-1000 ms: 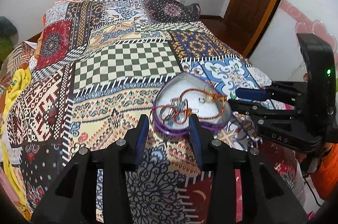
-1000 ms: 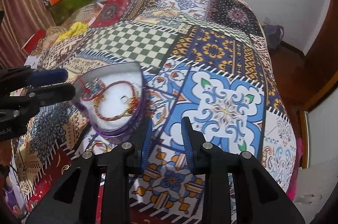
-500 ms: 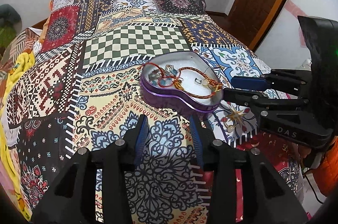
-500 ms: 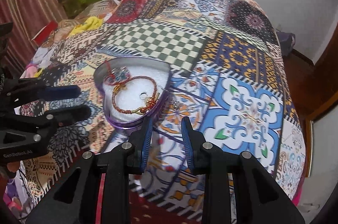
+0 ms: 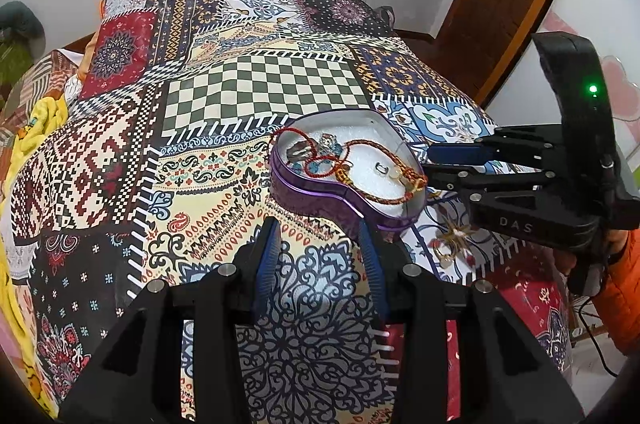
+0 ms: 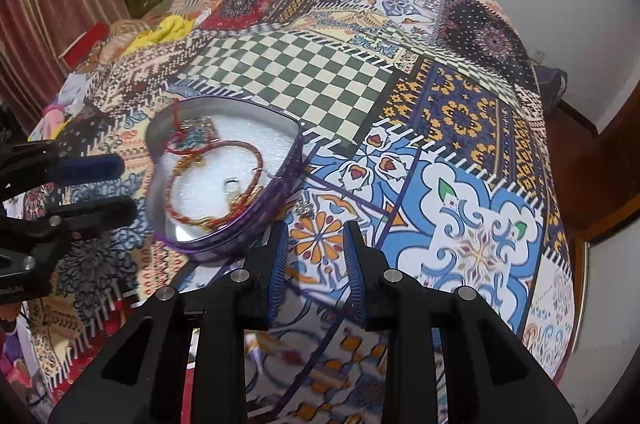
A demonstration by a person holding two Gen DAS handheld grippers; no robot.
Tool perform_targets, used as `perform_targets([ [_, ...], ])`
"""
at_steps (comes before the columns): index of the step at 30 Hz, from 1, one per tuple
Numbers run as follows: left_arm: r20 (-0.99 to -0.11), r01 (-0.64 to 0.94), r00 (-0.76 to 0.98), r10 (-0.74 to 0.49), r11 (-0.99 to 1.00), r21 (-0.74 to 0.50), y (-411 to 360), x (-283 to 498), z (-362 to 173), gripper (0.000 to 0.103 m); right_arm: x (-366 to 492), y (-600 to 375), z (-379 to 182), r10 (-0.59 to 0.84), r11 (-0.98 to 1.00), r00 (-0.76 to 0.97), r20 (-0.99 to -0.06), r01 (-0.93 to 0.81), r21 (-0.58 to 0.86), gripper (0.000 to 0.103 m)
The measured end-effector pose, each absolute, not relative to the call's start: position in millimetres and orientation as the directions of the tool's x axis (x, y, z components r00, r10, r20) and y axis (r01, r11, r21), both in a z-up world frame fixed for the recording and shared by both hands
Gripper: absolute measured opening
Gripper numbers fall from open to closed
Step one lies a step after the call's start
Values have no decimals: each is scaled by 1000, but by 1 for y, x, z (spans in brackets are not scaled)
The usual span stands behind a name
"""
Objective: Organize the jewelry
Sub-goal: 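Raise both open tools slightly above the filled heart tin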
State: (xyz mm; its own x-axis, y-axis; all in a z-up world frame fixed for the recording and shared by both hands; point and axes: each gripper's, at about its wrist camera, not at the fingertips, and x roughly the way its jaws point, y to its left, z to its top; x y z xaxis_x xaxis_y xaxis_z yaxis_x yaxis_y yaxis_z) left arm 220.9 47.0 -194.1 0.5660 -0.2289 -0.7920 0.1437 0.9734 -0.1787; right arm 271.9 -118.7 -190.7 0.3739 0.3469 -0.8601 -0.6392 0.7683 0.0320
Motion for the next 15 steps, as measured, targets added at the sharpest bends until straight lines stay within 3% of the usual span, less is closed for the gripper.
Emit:
perform_targets([
  [8, -788, 137, 576, -216, 976, -168, 50, 226, -198, 40, 282, -107, -199, 349, 716, 362, -864, -698, -3, 24],
  [15, -784, 120, 582, -217, 976, -180, 55, 230, -202, 40, 283, -99, -201, 380, 653, 331, -864, -757, -3, 9],
])
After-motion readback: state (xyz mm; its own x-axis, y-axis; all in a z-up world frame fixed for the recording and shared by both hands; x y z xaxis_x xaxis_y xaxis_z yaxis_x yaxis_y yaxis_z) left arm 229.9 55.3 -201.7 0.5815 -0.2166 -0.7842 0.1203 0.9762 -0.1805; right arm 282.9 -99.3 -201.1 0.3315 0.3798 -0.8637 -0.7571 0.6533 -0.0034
